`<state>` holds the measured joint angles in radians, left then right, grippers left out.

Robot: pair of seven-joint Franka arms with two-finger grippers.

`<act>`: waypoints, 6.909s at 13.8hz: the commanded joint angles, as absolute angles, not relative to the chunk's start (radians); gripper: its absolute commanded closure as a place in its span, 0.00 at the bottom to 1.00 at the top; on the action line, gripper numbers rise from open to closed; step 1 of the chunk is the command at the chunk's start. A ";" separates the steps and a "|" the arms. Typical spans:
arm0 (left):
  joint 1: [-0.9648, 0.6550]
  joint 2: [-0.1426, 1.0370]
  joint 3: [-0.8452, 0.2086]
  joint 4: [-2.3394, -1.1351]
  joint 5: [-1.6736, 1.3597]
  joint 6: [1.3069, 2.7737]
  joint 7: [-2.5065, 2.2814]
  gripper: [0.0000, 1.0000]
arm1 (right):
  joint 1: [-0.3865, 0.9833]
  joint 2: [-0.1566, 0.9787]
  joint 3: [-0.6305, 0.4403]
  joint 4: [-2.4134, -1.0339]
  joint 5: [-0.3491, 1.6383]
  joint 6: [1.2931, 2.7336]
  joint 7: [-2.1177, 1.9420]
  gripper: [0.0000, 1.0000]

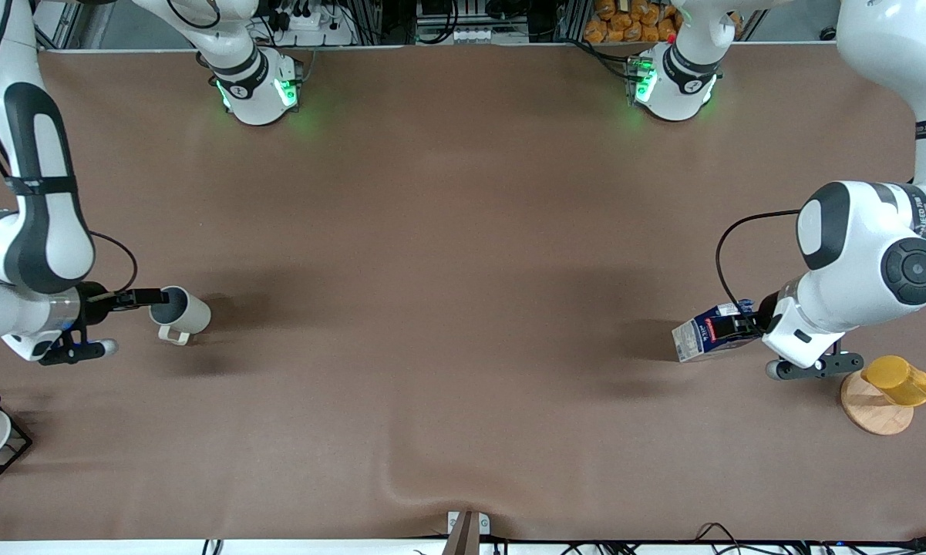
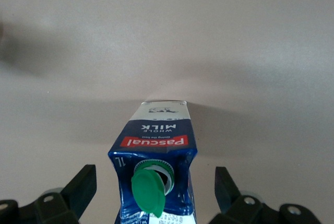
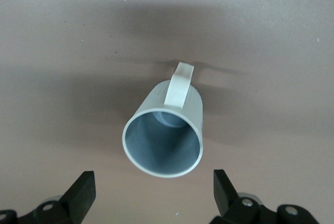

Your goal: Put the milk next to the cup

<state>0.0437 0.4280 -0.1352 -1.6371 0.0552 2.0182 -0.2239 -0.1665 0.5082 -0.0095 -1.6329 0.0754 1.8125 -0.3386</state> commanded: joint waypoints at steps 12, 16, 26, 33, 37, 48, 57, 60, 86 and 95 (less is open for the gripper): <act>0.052 0.403 -0.137 -1.703 0.052 2.052 -0.235 0.27 | -0.218 0.612 -0.005 -1.678 0.037 1.983 -0.497 0.00; 0.051 0.403 -0.138 -1.703 0.051 2.046 -0.241 0.28 | -0.218 0.612 -0.005 -1.710 0.037 2.026 -0.497 0.26; 0.044 0.400 -0.143 -1.706 0.040 2.036 -0.248 0.43 | -0.213 0.611 -0.003 -1.704 0.040 2.025 -0.494 1.00; 0.032 0.391 -0.169 -1.698 0.040 2.016 -0.348 0.50 | -0.123 0.560 0.003 -1.569 0.052 1.968 -0.477 1.00; 0.032 0.376 -0.198 -1.694 0.041 2.014 -0.400 0.50 | 0.003 0.552 0.008 -1.551 0.058 1.870 -0.240 1.00; 0.035 0.325 -0.225 -1.675 0.043 1.942 -0.408 0.50 | 0.472 0.571 0.005 -1.548 0.227 1.945 0.458 1.00; 0.035 0.293 -0.295 -1.675 0.043 1.921 -0.483 0.50 | 0.670 0.753 0.005 -1.431 0.224 2.186 0.627 1.00; 0.034 0.290 -0.296 -1.675 0.043 1.908 -0.483 0.50 | 0.660 0.753 0.003 -1.431 0.218 2.187 0.626 1.00; -0.412 0.501 -0.531 -1.503 0.155 1.919 -1.023 0.56 | -0.034 0.275 -0.006 -1.635 0.216 1.687 -0.110 0.00; -0.459 0.617 -0.506 -1.404 0.216 1.921 -1.077 0.58 | -0.054 -0.035 -0.003 -1.741 0.023 1.655 -0.180 0.00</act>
<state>-0.4352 0.5765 -0.5155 -1.4612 0.1860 1.9313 -1.0429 -0.0440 0.0318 -0.0129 -1.6911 0.0451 1.6589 -0.1812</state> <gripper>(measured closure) 0.564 0.000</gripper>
